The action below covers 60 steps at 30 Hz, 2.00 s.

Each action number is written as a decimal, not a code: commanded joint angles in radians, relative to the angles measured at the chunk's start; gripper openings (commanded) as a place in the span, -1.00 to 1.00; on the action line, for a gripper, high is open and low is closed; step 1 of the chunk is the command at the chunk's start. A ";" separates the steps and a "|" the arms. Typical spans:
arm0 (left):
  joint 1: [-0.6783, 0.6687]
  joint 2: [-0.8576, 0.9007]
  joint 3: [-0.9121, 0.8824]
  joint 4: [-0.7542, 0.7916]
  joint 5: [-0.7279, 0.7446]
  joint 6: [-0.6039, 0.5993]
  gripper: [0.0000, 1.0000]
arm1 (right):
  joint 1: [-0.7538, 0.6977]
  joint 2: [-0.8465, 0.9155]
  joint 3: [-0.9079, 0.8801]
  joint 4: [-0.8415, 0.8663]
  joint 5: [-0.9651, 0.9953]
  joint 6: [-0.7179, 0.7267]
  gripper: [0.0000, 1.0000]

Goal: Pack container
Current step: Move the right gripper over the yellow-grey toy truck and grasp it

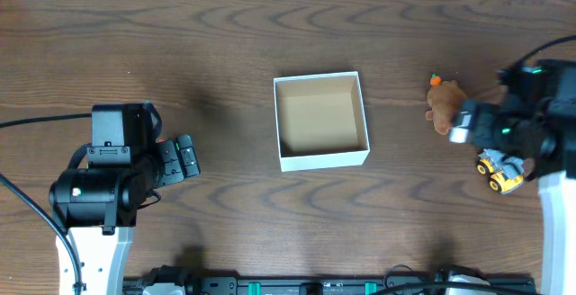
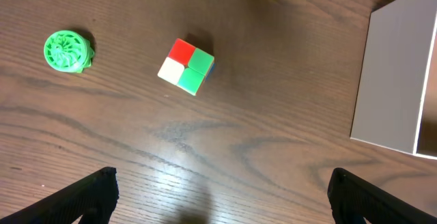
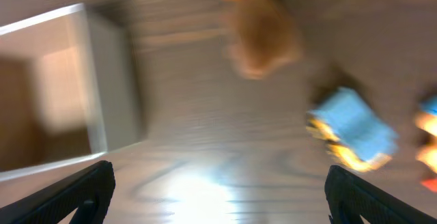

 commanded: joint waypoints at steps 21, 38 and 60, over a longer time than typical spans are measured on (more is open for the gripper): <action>0.004 -0.001 0.019 -0.019 -0.004 -0.026 0.96 | -0.293 0.457 0.016 0.078 0.173 -0.433 0.98; 0.004 0.000 0.019 -0.018 -0.005 -0.026 0.96 | -0.293 0.625 0.002 0.078 0.172 -0.504 0.91; 0.004 0.000 0.019 -0.018 -0.005 -0.026 0.96 | -0.259 0.625 -0.127 0.206 0.145 -0.479 0.64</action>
